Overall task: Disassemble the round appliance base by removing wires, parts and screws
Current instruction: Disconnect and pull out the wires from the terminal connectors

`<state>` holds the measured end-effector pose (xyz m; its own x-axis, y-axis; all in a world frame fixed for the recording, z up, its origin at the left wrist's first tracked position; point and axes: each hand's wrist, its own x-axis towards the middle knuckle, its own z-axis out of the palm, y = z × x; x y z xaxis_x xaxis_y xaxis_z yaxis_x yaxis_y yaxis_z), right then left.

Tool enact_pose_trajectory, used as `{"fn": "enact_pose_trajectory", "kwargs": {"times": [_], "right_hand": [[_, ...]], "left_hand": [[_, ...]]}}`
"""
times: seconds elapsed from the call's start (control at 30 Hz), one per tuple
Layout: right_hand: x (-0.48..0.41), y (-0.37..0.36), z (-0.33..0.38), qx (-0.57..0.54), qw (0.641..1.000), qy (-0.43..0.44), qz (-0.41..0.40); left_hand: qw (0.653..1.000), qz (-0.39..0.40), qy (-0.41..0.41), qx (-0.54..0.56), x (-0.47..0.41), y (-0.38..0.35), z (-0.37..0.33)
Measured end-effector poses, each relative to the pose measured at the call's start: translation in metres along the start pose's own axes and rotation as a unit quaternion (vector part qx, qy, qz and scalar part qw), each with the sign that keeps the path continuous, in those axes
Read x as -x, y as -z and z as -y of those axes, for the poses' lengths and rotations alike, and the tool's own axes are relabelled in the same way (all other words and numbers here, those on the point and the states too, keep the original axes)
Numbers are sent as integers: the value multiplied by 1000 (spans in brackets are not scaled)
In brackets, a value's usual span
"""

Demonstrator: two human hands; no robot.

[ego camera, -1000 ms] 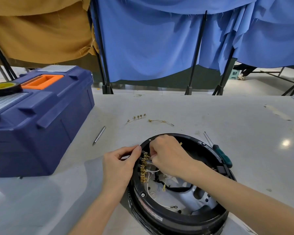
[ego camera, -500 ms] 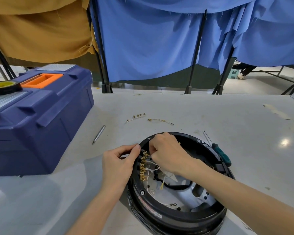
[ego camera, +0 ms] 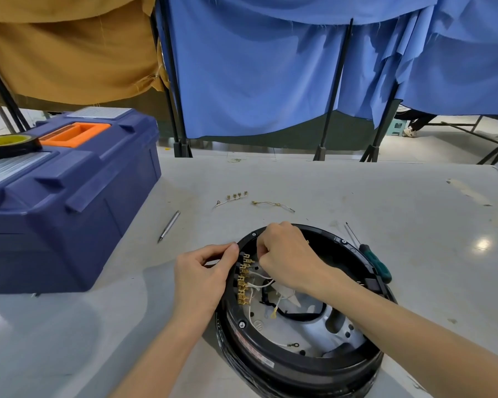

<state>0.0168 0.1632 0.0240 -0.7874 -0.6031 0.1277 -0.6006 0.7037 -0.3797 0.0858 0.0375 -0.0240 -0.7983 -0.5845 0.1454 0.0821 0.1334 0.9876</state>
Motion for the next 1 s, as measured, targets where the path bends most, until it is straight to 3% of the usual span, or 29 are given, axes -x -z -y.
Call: {"fn": "enact_pose_trajectory", "kwargs": {"times": [0.27,0.4,0.57,0.77,1.0], "right_hand": [[1,9,-17,-36,998,-52,-24],[8,8,-13,-122,991,-54,-30],[4,16,-17,-296,944,-90,-115],[4,27,-24,-468,868,-113,-124],[4,28,-26,-528,837,-116,-87]], "left_hand": [[1000,0,3,-7,0,0,0],[1000,4,1,-7,0,0,-2],[998,22,-25,-45,-2,3,-9],[985,76,-120,-102,-7,-6,-31],[989,128,-19,65,-19,-27,-51]]}}
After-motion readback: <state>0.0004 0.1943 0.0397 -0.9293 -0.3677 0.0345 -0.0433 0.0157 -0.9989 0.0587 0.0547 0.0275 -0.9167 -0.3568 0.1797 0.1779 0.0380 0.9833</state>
